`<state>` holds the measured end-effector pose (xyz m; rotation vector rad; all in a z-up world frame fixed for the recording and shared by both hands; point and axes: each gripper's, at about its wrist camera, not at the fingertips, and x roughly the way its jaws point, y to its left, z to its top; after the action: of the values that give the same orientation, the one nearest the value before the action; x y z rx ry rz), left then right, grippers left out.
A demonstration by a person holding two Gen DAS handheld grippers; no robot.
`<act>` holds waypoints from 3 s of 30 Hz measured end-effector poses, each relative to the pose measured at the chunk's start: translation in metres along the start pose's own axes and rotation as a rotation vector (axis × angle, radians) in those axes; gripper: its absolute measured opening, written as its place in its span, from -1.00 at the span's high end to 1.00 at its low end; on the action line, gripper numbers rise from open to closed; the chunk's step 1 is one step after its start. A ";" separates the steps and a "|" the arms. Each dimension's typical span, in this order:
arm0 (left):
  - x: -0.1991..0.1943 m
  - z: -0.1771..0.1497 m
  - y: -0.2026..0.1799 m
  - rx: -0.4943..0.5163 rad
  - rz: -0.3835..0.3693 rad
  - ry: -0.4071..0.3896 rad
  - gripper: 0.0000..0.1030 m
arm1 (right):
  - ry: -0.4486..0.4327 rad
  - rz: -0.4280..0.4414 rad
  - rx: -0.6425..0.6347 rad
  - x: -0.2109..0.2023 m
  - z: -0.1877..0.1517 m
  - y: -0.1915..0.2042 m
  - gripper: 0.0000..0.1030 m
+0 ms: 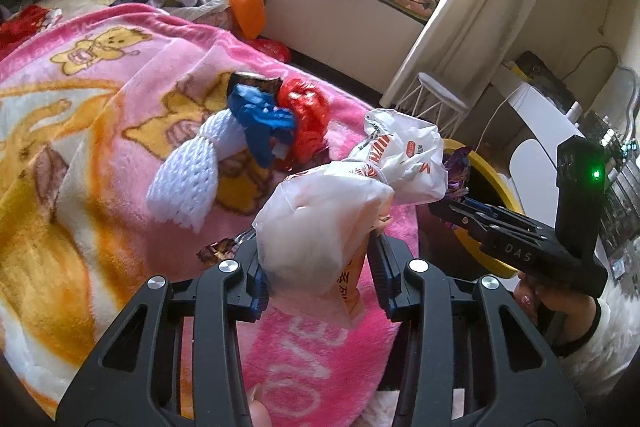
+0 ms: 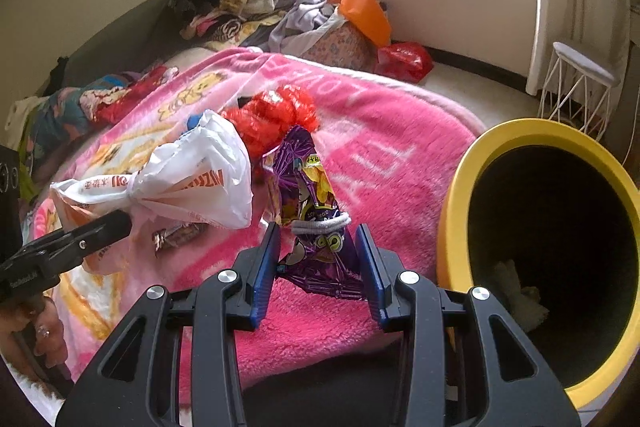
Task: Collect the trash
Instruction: 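Carry both items over the bin and open both grippers to drop them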
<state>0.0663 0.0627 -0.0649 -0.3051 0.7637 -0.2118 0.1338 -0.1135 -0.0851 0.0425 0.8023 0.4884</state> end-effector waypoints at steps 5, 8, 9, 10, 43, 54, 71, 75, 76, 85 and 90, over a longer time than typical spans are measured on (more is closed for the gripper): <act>-0.004 0.006 -0.009 0.008 -0.008 -0.021 0.35 | -0.034 -0.015 0.001 -0.013 0.004 -0.004 0.28; -0.005 0.010 -0.017 0.013 -0.010 -0.030 0.35 | -0.056 -0.029 0.006 -0.022 0.004 -0.010 0.29; -0.005 0.011 -0.018 0.014 -0.011 -0.033 0.35 | -0.062 -0.034 0.011 -0.025 0.005 -0.012 0.29; -0.005 0.012 -0.021 0.017 -0.012 -0.036 0.35 | -0.068 -0.038 0.015 -0.027 0.005 -0.013 0.29; 0.015 0.036 -0.111 0.140 -0.055 -0.040 0.35 | -0.225 -0.156 0.231 -0.103 -0.004 -0.102 0.29; 0.031 0.038 -0.142 0.192 -0.070 -0.035 0.34 | -0.254 -0.213 0.298 -0.119 -0.014 -0.136 0.29; 0.070 0.033 -0.183 0.271 -0.070 0.019 0.34 | -0.274 -0.271 0.367 -0.133 -0.026 -0.173 0.29; 0.082 0.032 -0.190 0.283 -0.067 0.036 0.34 | -0.271 -0.279 0.375 -0.134 -0.029 -0.177 0.29; 0.084 0.032 -0.193 0.286 -0.066 0.037 0.34 | -0.271 -0.281 0.376 -0.135 -0.030 -0.178 0.29; 0.113 0.043 -0.211 0.317 -0.061 0.051 0.34 | -0.257 -0.286 0.401 -0.131 -0.034 -0.185 0.28; 0.129 0.048 -0.220 0.340 -0.055 0.059 0.33 | -0.246 -0.281 0.406 -0.128 -0.037 -0.189 0.28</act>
<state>0.1736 -0.1723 -0.0388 0.0025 0.7636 -0.3986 0.1086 -0.3422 -0.0655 0.3551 0.6415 0.0467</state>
